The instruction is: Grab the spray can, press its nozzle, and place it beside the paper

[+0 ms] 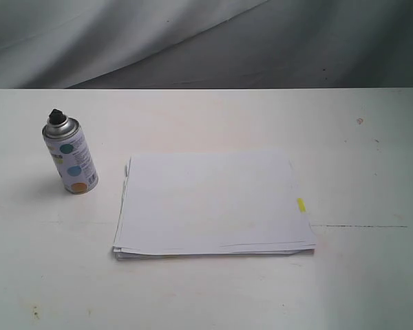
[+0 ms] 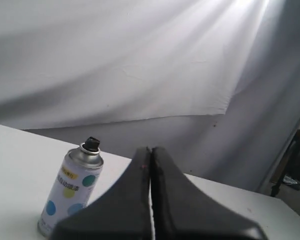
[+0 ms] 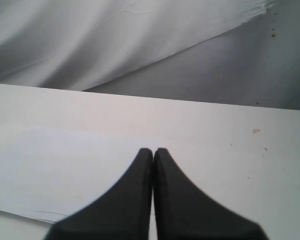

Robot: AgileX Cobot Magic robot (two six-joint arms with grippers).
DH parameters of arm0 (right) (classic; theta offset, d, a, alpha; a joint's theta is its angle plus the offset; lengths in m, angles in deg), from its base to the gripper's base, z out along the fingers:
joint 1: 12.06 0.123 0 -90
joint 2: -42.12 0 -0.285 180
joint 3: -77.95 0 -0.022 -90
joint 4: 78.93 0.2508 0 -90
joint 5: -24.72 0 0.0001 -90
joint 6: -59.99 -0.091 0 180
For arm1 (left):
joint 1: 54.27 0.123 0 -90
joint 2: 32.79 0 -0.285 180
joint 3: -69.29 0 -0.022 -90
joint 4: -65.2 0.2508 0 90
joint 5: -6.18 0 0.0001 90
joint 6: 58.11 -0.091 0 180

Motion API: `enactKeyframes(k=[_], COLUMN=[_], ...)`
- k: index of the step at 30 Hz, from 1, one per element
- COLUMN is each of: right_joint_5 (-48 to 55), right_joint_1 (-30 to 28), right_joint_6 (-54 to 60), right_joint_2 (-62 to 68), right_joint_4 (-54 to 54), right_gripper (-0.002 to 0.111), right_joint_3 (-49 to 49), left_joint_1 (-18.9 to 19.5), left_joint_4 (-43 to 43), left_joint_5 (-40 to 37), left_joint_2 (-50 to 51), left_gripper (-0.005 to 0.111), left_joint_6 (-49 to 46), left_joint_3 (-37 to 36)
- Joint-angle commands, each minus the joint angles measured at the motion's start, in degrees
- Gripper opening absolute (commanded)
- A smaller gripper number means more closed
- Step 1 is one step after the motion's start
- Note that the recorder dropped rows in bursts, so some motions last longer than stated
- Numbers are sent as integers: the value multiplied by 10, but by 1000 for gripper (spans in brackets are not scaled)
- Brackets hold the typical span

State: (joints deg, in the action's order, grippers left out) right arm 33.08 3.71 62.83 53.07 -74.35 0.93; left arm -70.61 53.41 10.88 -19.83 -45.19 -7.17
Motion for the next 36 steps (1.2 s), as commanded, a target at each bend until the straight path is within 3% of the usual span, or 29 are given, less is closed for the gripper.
enactKeyframes(k=[1, 7, 13, 20, 23, 30, 36], right_joint_5=[-1, -1, -1, -1, -1, -1, -1], right_joint_1=[-3, -3, -3, -3, -3, -3, -3], right_joint_6=[-2, -2, -2, -2, -2, -2, -2], right_joint_2=[-2, -2, -2, -2, -2, -2, -2], right_joint_4=[3, 3, 3, 3, 3, 3, 3], right_gripper=[0, 0, 0, 0, 0, 0, 0], right_joint_3=[-2, -2, -2, -2, -2, -2, -2], left_joint_1=[-3, -3, -3, -3, -3, -3, -3], left_joint_4=[14, 18, 27, 34, 45, 65, 64], left_joint_5=[-47, -175, -297, -326, -271, 42, 209], left_joint_2=[18, 114, 293, 492, 556, 608, 632], left_gripper=[0, 0, 0, 0, 0, 0, 0], left_joint_6=[45, -13, -46, -21, -25, -37, -82], left_joint_3=[71, 234, 410, 484, 459, 314, 198])
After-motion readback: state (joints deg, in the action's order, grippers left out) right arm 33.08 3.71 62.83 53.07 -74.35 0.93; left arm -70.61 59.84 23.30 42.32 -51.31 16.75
